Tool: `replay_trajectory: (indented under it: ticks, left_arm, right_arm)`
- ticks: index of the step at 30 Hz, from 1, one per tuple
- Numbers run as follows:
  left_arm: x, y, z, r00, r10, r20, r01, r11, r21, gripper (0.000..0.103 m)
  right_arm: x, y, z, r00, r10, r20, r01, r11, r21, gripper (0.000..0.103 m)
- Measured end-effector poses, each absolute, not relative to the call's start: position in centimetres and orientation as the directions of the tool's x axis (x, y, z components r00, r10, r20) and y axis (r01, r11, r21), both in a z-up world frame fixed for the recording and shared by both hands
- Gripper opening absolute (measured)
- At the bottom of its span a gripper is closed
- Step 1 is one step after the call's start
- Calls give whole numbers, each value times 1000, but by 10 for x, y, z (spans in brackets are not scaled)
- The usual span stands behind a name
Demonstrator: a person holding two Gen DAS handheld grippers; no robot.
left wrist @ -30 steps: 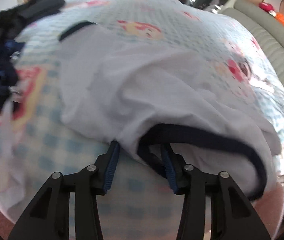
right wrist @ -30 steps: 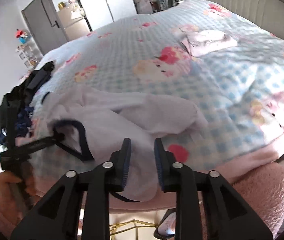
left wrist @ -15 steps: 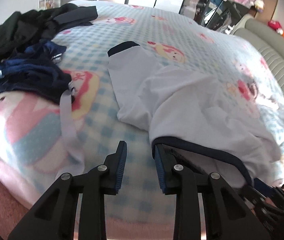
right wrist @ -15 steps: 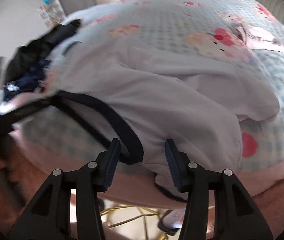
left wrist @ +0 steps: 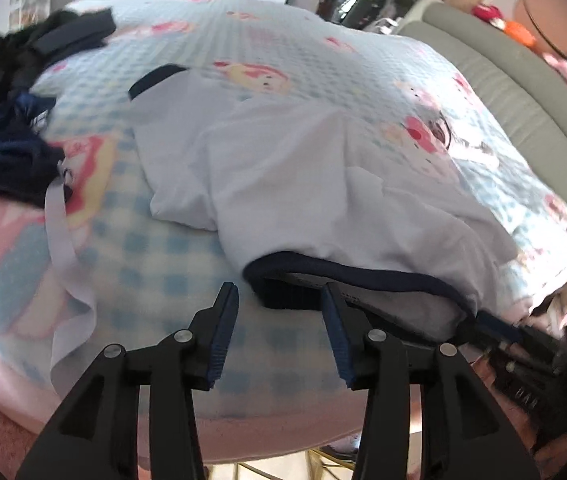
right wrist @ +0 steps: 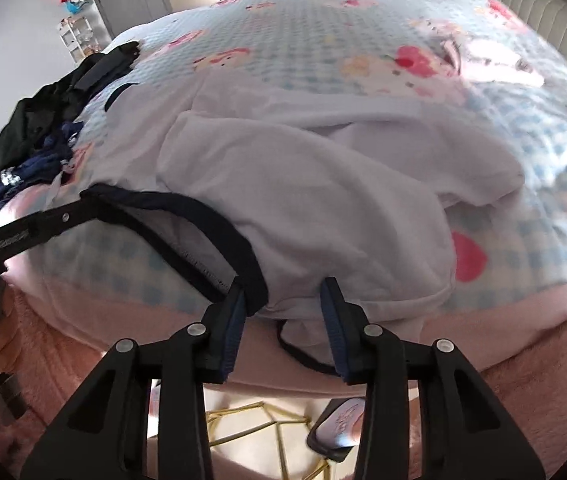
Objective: Fold clothes
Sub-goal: 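Grasp the navy-trimmed hem with both grippers, holding it apart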
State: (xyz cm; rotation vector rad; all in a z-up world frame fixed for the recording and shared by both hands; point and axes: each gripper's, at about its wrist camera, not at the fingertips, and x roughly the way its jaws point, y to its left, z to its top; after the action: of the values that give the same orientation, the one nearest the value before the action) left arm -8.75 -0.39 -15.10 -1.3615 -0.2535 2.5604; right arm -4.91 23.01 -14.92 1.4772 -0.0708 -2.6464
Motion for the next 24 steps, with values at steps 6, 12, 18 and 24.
replay_trajectory:
  ticks: [6,12,18,24]
  left_arm:
    - [-113,9,-157,-570,169,-804,-87,-986,-145,46]
    - [-139,22,-158,-560,224,-798,-127,-975,-184,47]
    - [-130,23,-156,-573,192,-797,-131,-981,-142,14]
    - [-99,-15,-118,-662,139,-737,-40,-988,-149,5]
  right_arm:
    - [-52,237,-156,-530,-28,-847,-1,-999,35,43]
    - [-58,231,-154,-491,-104,-865,67,-994,81,53]
    - [-77,227,-165,-475,-145,-868,84,-989,119,38]
    - [-72,243,-146,-549,-128,-826,37,-991,129,31]
